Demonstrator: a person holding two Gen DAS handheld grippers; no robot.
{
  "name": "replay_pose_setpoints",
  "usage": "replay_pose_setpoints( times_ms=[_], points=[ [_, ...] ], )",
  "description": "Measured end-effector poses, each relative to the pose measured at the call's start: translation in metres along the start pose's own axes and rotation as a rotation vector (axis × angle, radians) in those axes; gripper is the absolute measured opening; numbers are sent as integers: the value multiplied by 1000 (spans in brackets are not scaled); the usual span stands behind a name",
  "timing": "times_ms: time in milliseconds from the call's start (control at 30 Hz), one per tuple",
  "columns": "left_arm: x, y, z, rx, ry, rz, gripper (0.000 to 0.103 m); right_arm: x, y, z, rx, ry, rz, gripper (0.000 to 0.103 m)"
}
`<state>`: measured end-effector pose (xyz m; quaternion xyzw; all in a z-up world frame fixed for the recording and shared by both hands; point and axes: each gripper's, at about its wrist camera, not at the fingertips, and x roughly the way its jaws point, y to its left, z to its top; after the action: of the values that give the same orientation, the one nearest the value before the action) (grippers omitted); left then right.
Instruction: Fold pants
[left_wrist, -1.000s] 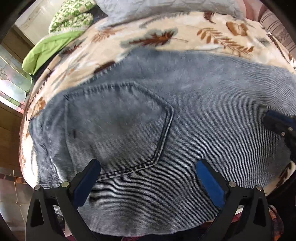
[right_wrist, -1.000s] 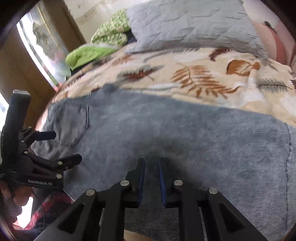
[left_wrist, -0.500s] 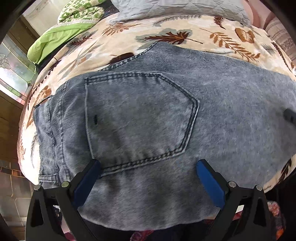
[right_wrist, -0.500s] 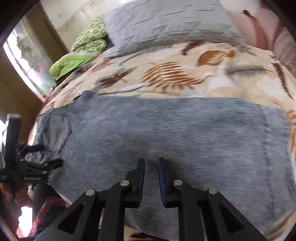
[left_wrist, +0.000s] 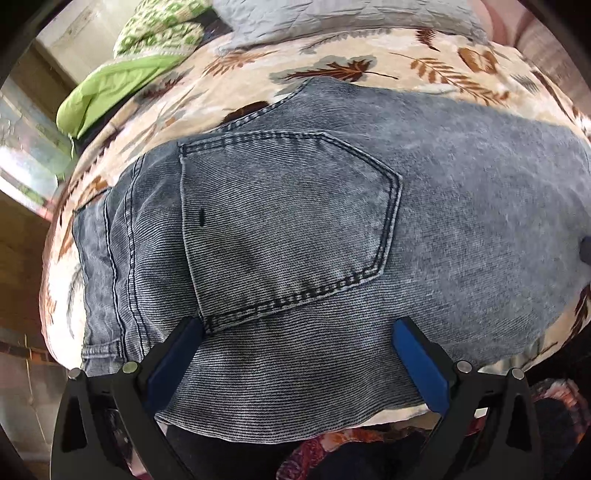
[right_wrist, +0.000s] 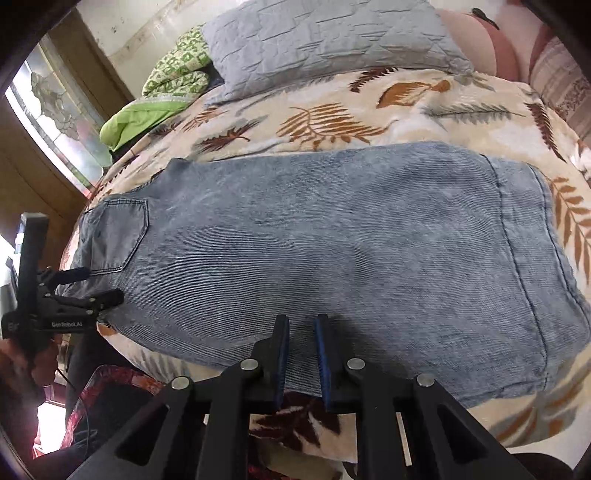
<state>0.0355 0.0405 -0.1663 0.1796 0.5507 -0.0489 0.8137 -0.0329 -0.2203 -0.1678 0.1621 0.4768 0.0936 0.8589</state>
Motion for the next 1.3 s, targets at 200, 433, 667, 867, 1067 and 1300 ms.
replay_pose_setpoints(
  times_ms=[200, 433, 667, 867, 1067, 1300],
  points=[
    [-3, -3, -1, -6, 9, -10, 103, -2, 2, -10, -20, 2, -7, 17],
    [-12, -11, 8, -48, 8, -110, 103, -11, 17, -8, -69, -69, 80, 17],
    [-5, -47, 1, 50, 8, -90, 103, 10, 51, -20, -253, -4, 17, 18],
    [-5, -28, 2, 9, 21, -119, 103, 9, 39, -18, -191, 9, 86, 18],
    [-13, 24, 12, -115, -10, -85, 103, 1, 23, -12, -136, -53, 22, 18],
    [9, 86, 5, -246, 37, 54, 103, 6, 25, -12, -168, -34, -30, 19]
  ],
)
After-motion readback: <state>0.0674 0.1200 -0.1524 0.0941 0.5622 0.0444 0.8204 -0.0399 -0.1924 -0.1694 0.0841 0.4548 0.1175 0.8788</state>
